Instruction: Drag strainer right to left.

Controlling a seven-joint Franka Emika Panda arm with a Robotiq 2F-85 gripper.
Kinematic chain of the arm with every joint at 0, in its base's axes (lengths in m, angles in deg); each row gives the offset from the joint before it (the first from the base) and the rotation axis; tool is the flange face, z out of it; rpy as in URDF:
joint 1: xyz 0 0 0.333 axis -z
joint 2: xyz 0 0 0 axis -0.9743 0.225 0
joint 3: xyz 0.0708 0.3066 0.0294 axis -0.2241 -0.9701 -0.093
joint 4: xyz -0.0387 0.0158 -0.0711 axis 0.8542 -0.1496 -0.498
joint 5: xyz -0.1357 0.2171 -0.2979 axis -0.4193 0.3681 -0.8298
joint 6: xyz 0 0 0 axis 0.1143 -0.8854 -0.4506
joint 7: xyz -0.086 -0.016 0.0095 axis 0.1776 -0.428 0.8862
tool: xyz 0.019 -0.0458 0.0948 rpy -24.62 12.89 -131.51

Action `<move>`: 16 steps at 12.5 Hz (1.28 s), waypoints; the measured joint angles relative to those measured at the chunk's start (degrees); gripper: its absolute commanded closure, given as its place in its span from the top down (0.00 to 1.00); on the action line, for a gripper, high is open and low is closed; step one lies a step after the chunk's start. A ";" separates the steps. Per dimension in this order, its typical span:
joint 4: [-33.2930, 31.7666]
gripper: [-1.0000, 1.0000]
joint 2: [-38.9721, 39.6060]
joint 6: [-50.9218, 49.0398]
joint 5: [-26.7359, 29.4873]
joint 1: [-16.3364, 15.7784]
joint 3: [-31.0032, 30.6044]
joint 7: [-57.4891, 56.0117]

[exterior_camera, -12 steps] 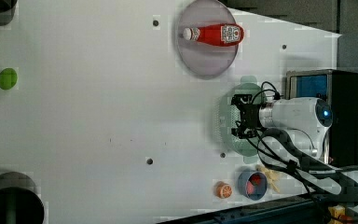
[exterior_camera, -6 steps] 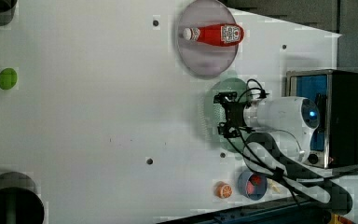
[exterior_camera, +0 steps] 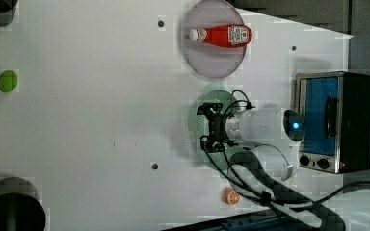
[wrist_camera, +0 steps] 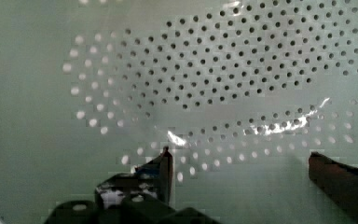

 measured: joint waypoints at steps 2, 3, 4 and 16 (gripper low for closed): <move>1.34 1.00 0.76 -0.39 -1.14 -2.85 0.05 2.52; 2.24 1.00 1.73 -0.28 -1.20 -4.27 0.14 3.75; 3.36 1.00 2.87 -0.17 0.06 -5.57 0.06 4.36; 17.79 1.00 10.44 -5.99 2.85 -11.61 -0.02 9.85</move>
